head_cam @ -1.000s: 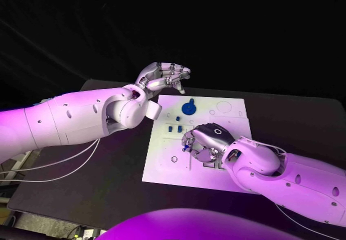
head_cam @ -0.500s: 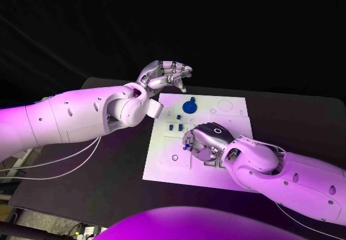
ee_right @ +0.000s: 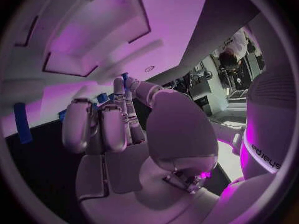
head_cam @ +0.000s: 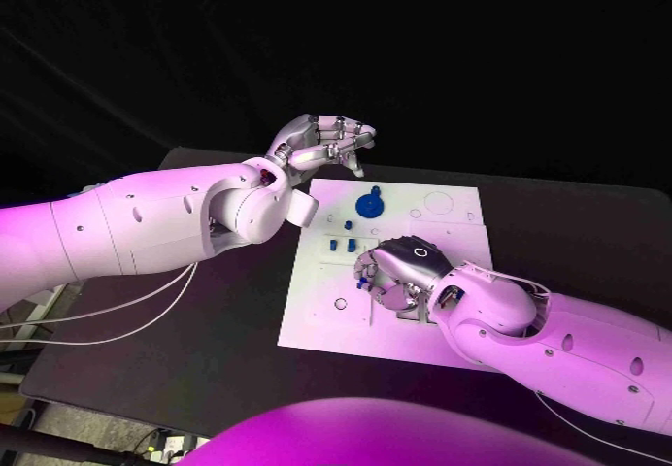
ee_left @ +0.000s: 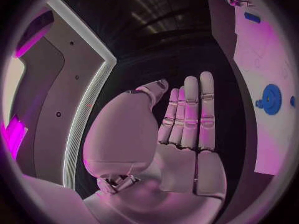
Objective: Assemble the parts on the task board
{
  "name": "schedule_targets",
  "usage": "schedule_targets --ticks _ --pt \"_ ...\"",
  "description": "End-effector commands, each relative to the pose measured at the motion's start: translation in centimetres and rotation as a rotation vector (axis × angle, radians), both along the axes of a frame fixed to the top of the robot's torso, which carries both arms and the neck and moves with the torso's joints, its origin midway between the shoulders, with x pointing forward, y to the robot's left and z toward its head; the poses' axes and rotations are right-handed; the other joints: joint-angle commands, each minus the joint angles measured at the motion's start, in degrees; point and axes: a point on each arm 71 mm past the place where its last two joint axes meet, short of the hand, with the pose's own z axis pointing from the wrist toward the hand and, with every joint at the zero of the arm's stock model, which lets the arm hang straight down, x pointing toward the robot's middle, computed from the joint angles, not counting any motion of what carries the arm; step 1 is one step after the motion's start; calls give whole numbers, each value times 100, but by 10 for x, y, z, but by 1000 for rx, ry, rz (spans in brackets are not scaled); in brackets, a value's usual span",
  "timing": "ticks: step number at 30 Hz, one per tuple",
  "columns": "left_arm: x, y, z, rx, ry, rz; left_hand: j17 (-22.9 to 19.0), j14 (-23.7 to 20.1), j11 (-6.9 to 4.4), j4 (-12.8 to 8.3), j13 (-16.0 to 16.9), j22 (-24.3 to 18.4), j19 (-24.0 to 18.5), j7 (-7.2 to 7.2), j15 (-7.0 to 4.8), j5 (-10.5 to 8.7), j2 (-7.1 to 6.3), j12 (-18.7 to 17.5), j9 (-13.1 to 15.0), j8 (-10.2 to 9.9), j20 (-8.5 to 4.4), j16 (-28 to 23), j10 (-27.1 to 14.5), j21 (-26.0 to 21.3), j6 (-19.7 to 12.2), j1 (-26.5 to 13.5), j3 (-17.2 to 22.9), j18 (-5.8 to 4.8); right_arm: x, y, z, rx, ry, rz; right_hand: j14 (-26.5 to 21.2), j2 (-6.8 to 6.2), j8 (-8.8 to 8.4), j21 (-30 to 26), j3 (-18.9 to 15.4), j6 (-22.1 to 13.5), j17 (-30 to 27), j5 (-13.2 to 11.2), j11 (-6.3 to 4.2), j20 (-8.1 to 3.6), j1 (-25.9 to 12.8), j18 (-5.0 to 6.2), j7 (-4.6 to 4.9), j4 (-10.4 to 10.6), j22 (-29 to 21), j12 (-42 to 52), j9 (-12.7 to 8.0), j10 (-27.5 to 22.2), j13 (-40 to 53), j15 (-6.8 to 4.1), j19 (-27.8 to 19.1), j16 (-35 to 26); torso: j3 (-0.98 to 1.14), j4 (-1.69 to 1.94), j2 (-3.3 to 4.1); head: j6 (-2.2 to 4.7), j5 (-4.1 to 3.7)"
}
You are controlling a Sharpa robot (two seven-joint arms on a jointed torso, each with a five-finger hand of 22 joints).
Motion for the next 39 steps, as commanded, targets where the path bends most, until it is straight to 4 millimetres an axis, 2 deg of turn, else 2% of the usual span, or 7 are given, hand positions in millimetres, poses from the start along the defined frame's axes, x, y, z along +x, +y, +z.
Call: schedule_targets --ticks 1,9,26,32,34,38,39 --pt "-1 -2 1 -10 -2 -13 8 -10 -3 -16 -7 -3 -7 -5 40 23 -38 -24 4 -3 39 14 -48 -26 -45 12 -21 66 0 1 -2 -19 -4 3 189 -2 4 -30 -1 29 3 37 -14 -2 -13 -86 -10 -30 542 -37 12 40 9 -17 10 11 -2 1 0 -4 1" --pt "-1 -2 1 -9 0 -15 8 -10 -3 -16 -7 -3 -7 -5 40 23 -38 -24 4 -3 39 14 -48 -26 -45 12 -21 66 2 1 -6 -62 8 0 190 -1 4 -35 0 29 5 38 -14 -2 -13 -85 -10 -32 540 -39 13 40 10 -17 9 12 0 -8 -2 -22 10" --pt "-1 -2 1 -7 4 -14 14 -16 3 -18 -13 -2 -7 -2 46 23 -34 -25 8 2 45 21 -64 -26 -52 10 -20 66 0 6 -11 -96 21 17 170 -55 -23 -135 -48 -4 -65 29 0 5 -84 -65 2 -21 497 -75 18 25 14 -6 -35 -35 0 1 0 -41 -4" --pt "-1 -1 1 -7 5 -14 14 -16 3 -18 -13 -2 -7 -2 46 23 -34 -25 8 2 45 21 -64 -26 -52 10 -20 66 0 5 -11 -98 22 13 158 -77 -40 -158 -70 -23 -108 34 7 9 -123 -61 8 -6 488 -93 16 14 15 -1 -45 -65 2 -13 -5 -41 -4" --pt "-1 -1 1 -6 5 -14 14 -16 3 -18 -13 -2 -7 -2 46 23 -34 -25 8 2 45 21 -64 -26 -52 10 -20 66 1 4 -11 -91 19 7 142 -112 -116 -215 -81 -132 -149 41 42 24 -173 -52 50 15 465 -159 -8 -74 1 25 -71 -98 2 -14 -6 -41 -2" --pt "-1 -1 1 -6 6 -14 15 -19 3 -22 -14 -2 -7 -3 46 24 -29 -25 11 7 46 22 -68 -26 -50 14 -16 67 3 1 -9 -57 6 -9 58 -324 -608 -357 -112 -852 -363 59 291 164 -345 -40 324 85 412 -410 -206 -544 -106 221 -131 -259 1 -10 -6 -41 -8" --pt "-1 0 1 -6 7 -13 15 -19 3 -22 -14 -2 -7 -3 46 24 -29 -25 11 7 46 22 -68 -26 -50 14 -16 67 3 0 -7 -42 -1 -14 24 -378 -728 -416 -144 -1012 -422 61 323 199 -361 -27 339 91 387 -439 -254 -648 -131 254 -158 -305 3 -9 -7 -38 -10"
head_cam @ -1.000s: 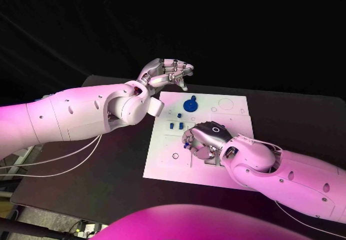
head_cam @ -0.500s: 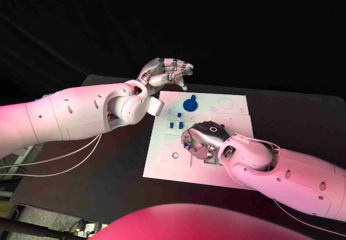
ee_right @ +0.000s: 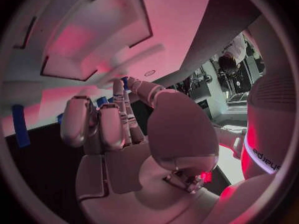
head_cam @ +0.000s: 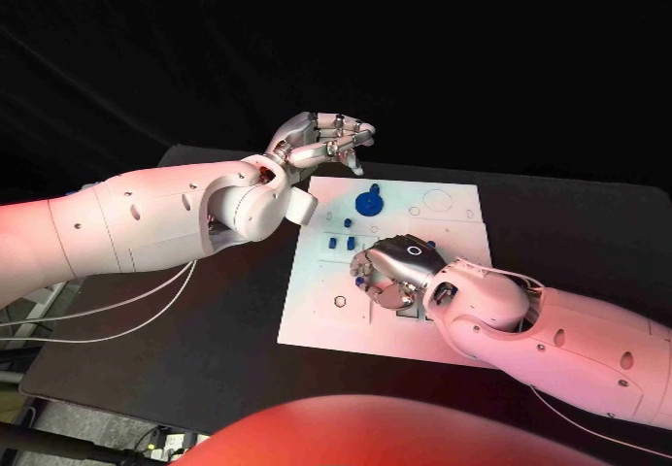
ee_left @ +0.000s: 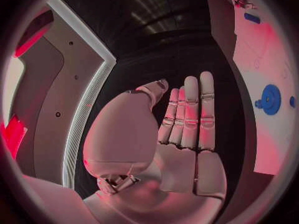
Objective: Assemble the parts on the task board
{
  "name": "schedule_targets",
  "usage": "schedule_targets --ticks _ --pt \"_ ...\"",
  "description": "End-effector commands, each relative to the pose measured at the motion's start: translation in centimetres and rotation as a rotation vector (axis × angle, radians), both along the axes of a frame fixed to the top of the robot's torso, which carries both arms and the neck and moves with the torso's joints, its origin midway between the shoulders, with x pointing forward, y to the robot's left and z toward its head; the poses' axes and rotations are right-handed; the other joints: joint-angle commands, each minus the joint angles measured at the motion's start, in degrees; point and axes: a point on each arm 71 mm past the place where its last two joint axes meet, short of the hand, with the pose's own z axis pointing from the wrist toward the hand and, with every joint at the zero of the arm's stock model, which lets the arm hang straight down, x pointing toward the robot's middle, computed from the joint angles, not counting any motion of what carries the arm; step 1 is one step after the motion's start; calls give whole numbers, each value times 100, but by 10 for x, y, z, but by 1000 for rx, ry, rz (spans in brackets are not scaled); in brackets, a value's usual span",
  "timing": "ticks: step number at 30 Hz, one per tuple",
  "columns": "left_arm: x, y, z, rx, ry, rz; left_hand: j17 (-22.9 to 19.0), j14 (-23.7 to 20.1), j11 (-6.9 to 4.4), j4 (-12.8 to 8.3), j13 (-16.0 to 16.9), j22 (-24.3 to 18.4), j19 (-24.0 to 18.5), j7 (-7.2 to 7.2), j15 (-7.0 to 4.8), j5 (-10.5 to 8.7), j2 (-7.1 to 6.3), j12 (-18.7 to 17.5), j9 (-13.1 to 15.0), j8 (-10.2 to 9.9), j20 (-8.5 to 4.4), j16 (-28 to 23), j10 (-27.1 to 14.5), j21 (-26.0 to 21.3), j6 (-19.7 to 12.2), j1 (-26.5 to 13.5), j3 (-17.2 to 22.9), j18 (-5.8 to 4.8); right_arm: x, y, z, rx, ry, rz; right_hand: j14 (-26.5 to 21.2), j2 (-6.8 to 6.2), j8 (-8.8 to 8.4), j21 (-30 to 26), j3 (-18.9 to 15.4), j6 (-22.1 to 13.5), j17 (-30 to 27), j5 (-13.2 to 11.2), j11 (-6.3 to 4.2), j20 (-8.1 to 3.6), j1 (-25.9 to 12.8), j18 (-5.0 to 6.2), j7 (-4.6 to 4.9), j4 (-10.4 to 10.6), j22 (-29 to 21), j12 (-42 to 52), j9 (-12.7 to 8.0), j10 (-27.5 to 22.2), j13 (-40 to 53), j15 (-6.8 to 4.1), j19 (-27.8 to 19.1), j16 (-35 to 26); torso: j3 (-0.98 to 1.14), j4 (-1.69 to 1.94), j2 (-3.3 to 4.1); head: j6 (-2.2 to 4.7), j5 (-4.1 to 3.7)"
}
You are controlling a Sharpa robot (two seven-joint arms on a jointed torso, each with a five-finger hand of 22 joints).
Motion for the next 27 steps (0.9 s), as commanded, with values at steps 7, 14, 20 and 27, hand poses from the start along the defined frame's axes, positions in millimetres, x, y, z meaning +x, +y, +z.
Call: schedule_targets --ticks 7,14,20,27 --pt "0 0 1 -8 0 -12 11 -2 5 -23 -11 -2 -8 -2 26 22 -28 -24 7 11 48 24 -30 -27 -50 13 -16 67 1 -14 4 60 -26 -41 -70 -139 -287 -304 -158 -320 -257 42 93 115 -36 25 32 31 287 -45 -105 -369 -101 82 -124 -195 7 6 -1 12 -21" --pt "0 1 1 -7 1 -11 12 -4 7 -17 -11 -2 -9 0 28 19 -26 -23 9 13 49 26 -32 -27 -50 4 -19 66 3 -33 20 90 -36 -64 -66 -111 -218 -263 -188 -97 -225 128 97 132 -1 18 40 48 317 42 -73 -394 -111 87 -102 -163 5 -12 -4 41 -35" --pt "0 1 1 -7 1 -11 13 -6 7 -17 -12 -2 -10 0 29 18 -24 -22 10 16 50 26 -33 -28 -50 2 -19 67 16 -60 44 87 -26 -124 -25 -98 -180 -207 -192 23 -141 220 88 129 2 7 29 68 349 91 -59 -389 -119 81 -69 -90 7 -20 -6 70 -84" --pt "0 2 0 -7 2 -11 13 -6 7 -17 -12 -2 -10 0 29 18 -24 -22 10 16 50 26 -33 -28 -50 2 -19 67 40 -94 63 32 -20 -200 -57 -186 -215 -320 -289 25 -220 250 87 129 -42 28 -9 94 303 55 -73 -581 -179 82 -118 -135 4 -45 -19 110 -127"
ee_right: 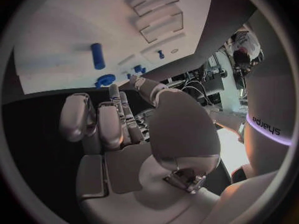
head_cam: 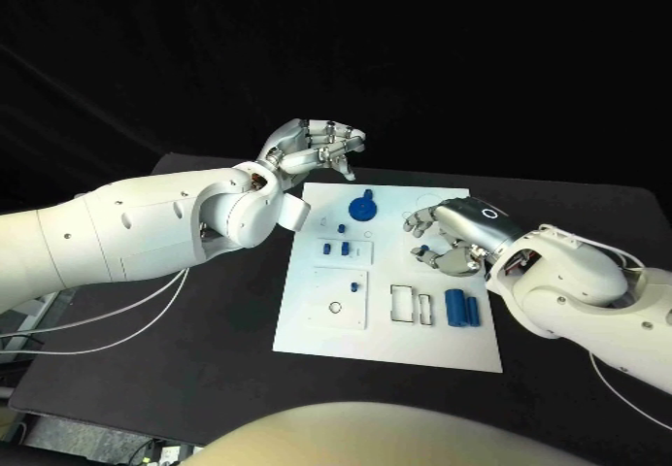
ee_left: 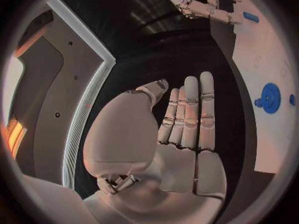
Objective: Assemble the parts on the task board
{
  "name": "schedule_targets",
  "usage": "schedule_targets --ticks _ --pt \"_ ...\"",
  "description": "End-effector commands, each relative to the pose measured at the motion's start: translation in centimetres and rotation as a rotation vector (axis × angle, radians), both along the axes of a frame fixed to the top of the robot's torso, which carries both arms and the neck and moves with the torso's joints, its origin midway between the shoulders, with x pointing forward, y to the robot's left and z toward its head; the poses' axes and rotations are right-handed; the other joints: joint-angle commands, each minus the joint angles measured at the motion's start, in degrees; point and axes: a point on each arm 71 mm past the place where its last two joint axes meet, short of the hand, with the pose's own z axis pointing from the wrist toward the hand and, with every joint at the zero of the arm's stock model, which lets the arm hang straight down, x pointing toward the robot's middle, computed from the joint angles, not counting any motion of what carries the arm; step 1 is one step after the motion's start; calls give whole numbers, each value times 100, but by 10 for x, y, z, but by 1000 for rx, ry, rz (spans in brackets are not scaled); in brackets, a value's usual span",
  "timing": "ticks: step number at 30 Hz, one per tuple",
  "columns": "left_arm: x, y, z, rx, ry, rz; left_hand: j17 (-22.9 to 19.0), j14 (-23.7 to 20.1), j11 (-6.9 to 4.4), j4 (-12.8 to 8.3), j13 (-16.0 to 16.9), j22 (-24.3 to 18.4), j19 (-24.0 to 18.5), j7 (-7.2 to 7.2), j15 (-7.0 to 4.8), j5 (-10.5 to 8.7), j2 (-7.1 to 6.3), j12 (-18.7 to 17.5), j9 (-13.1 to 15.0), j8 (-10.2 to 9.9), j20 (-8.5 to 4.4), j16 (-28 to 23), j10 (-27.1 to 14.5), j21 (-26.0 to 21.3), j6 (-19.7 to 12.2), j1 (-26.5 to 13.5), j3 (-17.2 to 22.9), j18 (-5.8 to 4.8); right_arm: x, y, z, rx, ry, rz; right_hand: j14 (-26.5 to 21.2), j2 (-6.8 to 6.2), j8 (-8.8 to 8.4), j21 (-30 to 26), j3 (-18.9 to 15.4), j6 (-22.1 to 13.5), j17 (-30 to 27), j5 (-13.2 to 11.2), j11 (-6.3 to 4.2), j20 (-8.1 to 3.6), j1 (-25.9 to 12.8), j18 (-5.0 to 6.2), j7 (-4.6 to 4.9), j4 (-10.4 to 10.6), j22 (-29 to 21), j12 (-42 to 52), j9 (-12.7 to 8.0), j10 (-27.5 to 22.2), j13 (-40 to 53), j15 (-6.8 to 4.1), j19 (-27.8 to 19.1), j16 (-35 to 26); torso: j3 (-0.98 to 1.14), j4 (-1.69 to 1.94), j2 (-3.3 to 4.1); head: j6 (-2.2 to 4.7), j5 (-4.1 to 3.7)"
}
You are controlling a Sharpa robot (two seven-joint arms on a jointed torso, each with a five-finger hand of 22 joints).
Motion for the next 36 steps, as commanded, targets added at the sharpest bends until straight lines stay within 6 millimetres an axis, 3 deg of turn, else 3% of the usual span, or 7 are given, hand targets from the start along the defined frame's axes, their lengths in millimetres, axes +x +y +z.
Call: schedule_targets --ticks 1,3,12,24,36 --pt "0 -2 1 -11 -2 -18 8 -6 7 -17 -6 -2 5 0 29 18 -24 -22 5 16 36 26 -33 -28 -51 2 -19 67 7 -9 -2 -32 72 -31 -14 -78 -11 -77 -53 3 -43 33 5 4 -4 34 -42 4 292 -29 -13 -74 -23 -3 -33 -37 2 -20 -11 22 -9" --pt "0 -2 1 -12 -1 -20 9 -9 6 -19 -7 -2 4 -2 30 18 -20 -19 7 20 37 28 -33 -29 -51 4 -17 67 13 -15 -2 -53 82 -40 -41 -100 -59 -245 -147 -47 -80 36 0 3 -3 66 -63 21 216 -58 -29 -228 -76 -6 -105 -59 9 -20 -14 32 -15" --pt "0 -2 1 -12 1 -23 9 -9 6 -19 -7 -2 4 -2 30 18 -20 -19 7 20 37 28 -33 -29 -51 4 -17 67 23 -20 -5 -94 106 -41 -57 -70 -73 -303 -195 -39 -110 41 7 2 65 75 -62 9 190 -64 -31 -330 -125 -1 -123 -76 -2 -7 -2 61 -43" --pt "0 -1 0 -11 4 -26 12 -12 5 -21 -8 -2 3 -4 30 18 -12 -14 12 28 38 31 -32 -29 -47 6 -14 69 25 -17 -13 -121 144 -33 62 26 -35 -24 -217 167 30 58 10 -20 143 18 -20 23 329 127 -17 -56 -162 4 45 56 -6 -12 0 53 -39" --pt "-1 -1 0 -11 5 -27 12 -12 5 -21 -8 -2 3 -4 30 18 -12 -14 12 28 38 31 -32 -29 -47 6 -14 69 24 -11 -24 -138 166 -22 89 119 58 141 -92 491 11 61 -86 -80 195 -15 -117 44 422 172 14 303 -239 -74 147 49 0 -5 0 33 -41"
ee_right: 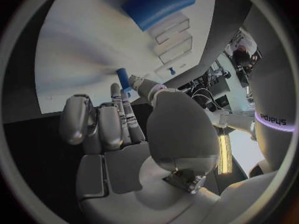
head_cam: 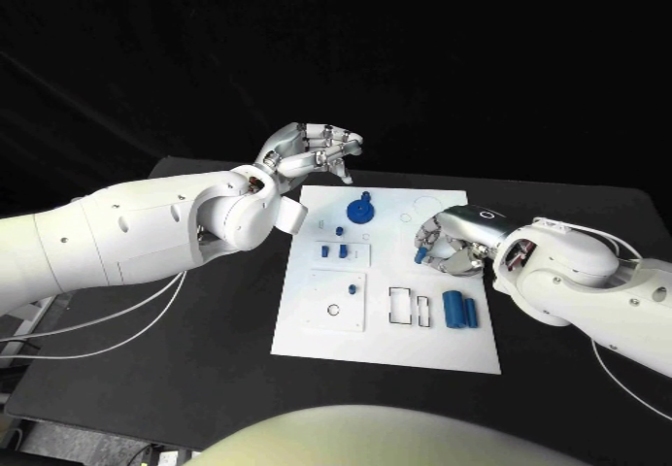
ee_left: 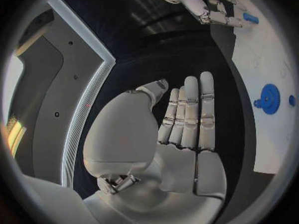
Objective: Assemble the parts on the task board
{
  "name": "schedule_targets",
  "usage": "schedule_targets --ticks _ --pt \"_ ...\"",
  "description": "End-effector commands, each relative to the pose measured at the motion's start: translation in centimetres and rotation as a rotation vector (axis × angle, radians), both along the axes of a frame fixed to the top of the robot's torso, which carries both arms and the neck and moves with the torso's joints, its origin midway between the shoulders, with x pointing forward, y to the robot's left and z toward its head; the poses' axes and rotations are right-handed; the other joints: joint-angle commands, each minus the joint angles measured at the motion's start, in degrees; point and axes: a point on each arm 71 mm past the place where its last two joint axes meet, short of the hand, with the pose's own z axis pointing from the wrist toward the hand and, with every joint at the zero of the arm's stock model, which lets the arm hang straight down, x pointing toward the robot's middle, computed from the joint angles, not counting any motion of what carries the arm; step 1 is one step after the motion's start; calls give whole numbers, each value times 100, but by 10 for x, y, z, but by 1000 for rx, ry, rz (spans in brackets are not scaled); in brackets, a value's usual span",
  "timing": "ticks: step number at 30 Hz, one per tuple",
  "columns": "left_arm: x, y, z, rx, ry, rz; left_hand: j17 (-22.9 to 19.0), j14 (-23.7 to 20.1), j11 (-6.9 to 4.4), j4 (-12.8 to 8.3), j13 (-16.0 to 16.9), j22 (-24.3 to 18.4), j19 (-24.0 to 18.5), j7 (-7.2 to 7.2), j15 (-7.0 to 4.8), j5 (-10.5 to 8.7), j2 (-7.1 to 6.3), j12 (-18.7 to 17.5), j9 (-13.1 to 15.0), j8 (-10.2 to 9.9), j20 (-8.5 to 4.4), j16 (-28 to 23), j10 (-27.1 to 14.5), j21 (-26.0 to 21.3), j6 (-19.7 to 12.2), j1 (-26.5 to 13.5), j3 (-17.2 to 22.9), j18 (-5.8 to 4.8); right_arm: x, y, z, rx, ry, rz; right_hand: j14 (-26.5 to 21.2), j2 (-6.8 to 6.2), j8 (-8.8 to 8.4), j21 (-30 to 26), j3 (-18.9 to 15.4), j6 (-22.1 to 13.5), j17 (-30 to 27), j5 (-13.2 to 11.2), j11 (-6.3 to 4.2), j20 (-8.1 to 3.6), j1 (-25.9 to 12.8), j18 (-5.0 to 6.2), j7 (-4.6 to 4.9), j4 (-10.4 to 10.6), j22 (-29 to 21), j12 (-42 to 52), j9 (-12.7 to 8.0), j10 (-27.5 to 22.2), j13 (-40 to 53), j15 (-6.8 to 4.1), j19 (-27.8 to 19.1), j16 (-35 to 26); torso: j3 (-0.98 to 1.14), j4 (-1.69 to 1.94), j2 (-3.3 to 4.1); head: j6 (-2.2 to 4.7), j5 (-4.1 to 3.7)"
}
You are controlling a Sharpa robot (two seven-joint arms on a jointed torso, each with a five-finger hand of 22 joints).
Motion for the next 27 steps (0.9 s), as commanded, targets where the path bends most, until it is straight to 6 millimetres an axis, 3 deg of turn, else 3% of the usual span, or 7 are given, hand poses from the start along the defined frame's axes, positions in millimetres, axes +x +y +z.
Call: schedule_targets --ticks 1,14,23,27 --pt "-1 -2 1 -12 -1 -20 9 -12 5 -21 -9 -2 1 -5 30 18 -12 -14 5 28 41 32 -33 -29 -47 6 -14 68 -1 1 -4 -18 15 11 55 45 16 30 36 52 -14 15 -2 -4 13 -16 -4 12 422 39 10 58 -10 -44 38 11 3 1 1 -9 2" --pt "-1 -2 1 -11 -1 -19 9 -12 5 -21 -9 -2 1 -5 30 18 -12 -14 5 28 41 32 -33 -29 -47 6 -14 68 1 2 -8 -17 11 0 87 170 69 209 186 196 52 -117 -59 -41 82 -52 -54 0 522 17 38 264 -54 -98 123 60 3 -5 -3 -19 16" --pt "-1 -2 1 -11 0 -20 17 -7 1 -28 -10 1 4 -10 26 17 1 -3 14 45 41 47 -28 -27 -40 11 -9 71 3 1 -8 -5 -5 -12 118 389 136 333 359 301 133 -340 -97 -67 145 -78 -93 -5 599 -28 87 412 -86 -133 177 123 3 -1 -2 -28 21" --pt "-1 -2 1 -11 -1 -19 18 -6 1 -28 -10 1 5 -10 26 17 1 -3 15 46 41 48 -28 -26 -40 11 -9 71 3 1 -7 12 -16 -12 135 400 190 382 328 353 184 -343 -113 -77 70 -87 -121 42 629 -44 124 463 -93 -145 197 163 5 -2 -2 -29 24"
